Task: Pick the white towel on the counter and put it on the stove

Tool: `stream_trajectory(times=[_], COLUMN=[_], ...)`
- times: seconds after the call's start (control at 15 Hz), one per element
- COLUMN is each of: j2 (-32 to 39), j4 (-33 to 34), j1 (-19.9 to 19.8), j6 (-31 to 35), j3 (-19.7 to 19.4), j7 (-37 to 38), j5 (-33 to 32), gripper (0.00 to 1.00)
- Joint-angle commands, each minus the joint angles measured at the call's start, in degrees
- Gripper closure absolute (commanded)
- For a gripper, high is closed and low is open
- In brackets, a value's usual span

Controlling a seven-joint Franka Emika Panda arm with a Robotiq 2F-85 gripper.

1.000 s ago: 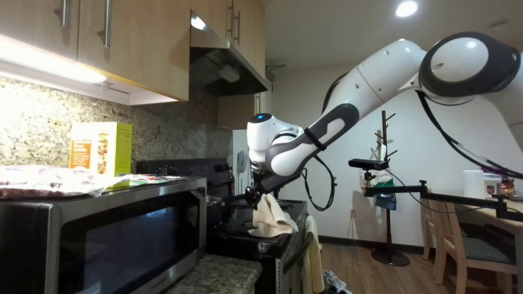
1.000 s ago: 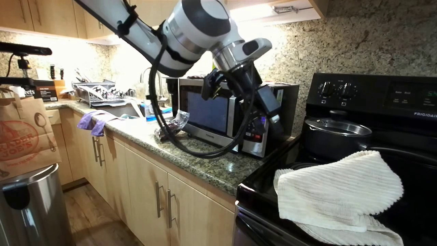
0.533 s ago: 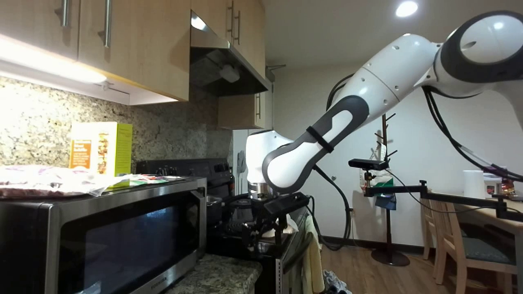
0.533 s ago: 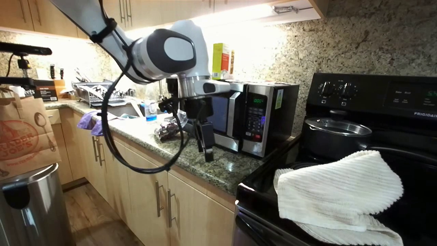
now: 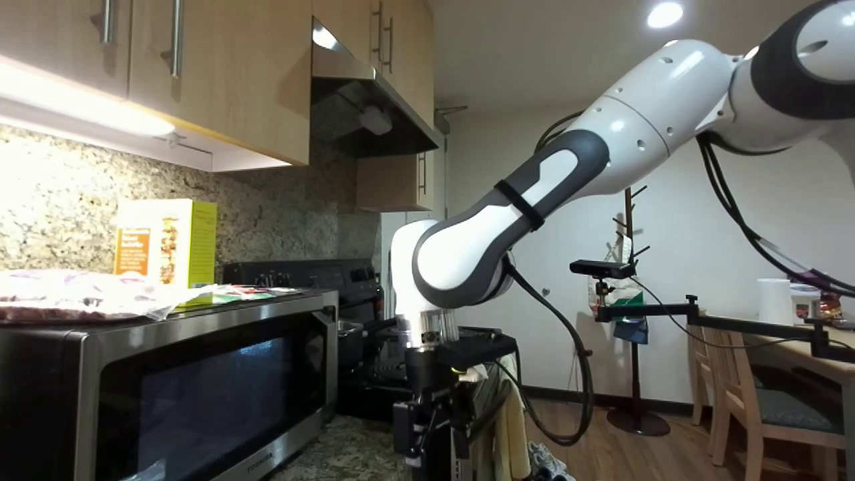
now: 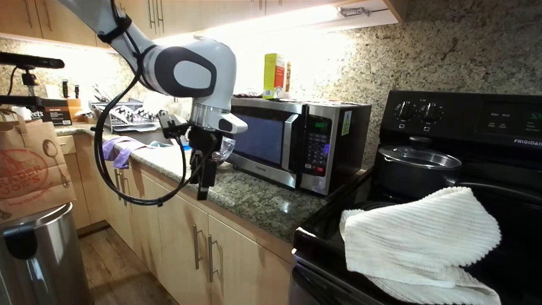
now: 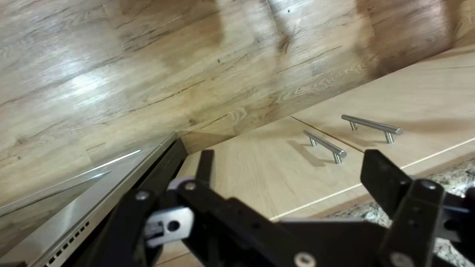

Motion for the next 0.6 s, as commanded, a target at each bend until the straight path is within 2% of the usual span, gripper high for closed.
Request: stream_trajectory(times=[0.0, 0.13, 0.2, 0.33, 0.53], j2=[0.00, 0.01, -0.39, -0.83, -0.53], j4=[0.13, -0.20, -1.13, -1.82, -2.50], j1=[0.65, 0.61, 0.91, 1.12, 0.36], j6=[-0.13, 0.70, 3.53, 6.55, 10.12], j3=[-0.70, -0.91, -1.07, -0.58, 1.15], j7=[-0.09, -0.69, -0.82, -5.00, -14.90], j5=[0.14, -0.30, -1.85, -3.75, 0.21], gripper=[0.00, 0.00, 0.00, 0.00, 0.00])
